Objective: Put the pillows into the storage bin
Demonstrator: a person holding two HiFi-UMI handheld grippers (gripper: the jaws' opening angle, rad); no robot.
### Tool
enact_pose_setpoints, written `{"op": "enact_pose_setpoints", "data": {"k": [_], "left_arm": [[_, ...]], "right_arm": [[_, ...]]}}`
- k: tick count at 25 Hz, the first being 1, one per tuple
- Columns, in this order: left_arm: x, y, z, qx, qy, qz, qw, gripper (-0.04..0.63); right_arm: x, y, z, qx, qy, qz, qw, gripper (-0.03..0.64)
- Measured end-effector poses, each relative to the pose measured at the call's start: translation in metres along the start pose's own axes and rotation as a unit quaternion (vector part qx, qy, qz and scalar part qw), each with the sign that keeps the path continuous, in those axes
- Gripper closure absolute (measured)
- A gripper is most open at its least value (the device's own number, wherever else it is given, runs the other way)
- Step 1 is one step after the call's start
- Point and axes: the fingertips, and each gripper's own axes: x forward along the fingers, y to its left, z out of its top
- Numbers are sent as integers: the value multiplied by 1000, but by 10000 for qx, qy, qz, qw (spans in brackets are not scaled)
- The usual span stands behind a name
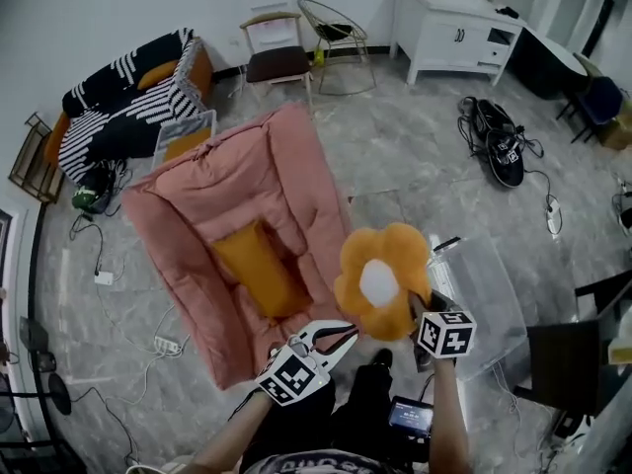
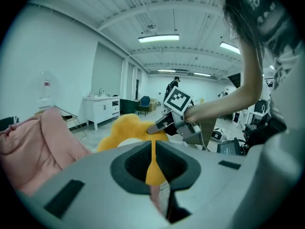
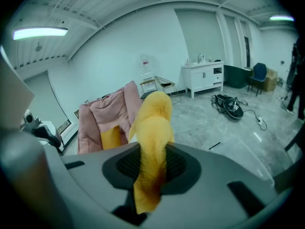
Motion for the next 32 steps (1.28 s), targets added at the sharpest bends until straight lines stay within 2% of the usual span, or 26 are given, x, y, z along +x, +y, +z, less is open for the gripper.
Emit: {"op": "enact_pose_setpoints", "data": {"k": [8,12,17,20,24,29,32], "left_arm": [[119,-52,44,-56,50,-483,9988,563],[176,-67,65,-102,43,-607,9981,563],[222,-74,76,-116,190,-723,9971,563],[245,-72,79,-156,207,-808,9964,563],[275,-68,89,-313,115,-906,9953,563],[304,-69,88,-286,171,-998,9944,563],[314,-65,83,-211,286,-1023,9941,563]], "right_arm": [[-51,-140,-2,674,-184,-183,9974,535],[-67,-223,-8,620,-75,-651,9959,535],[-62,-311,-37,1052,182,-1119,9880,535],[-53,-353,-53,1102,337,-1421,9831,534],[-30,-397,-78,1197,660,-1633,9771,534],[3,-424,-113,1033,1047,-1506,9776,528],[26,-422,-135,938,1294,-1150,9804,432]]}}
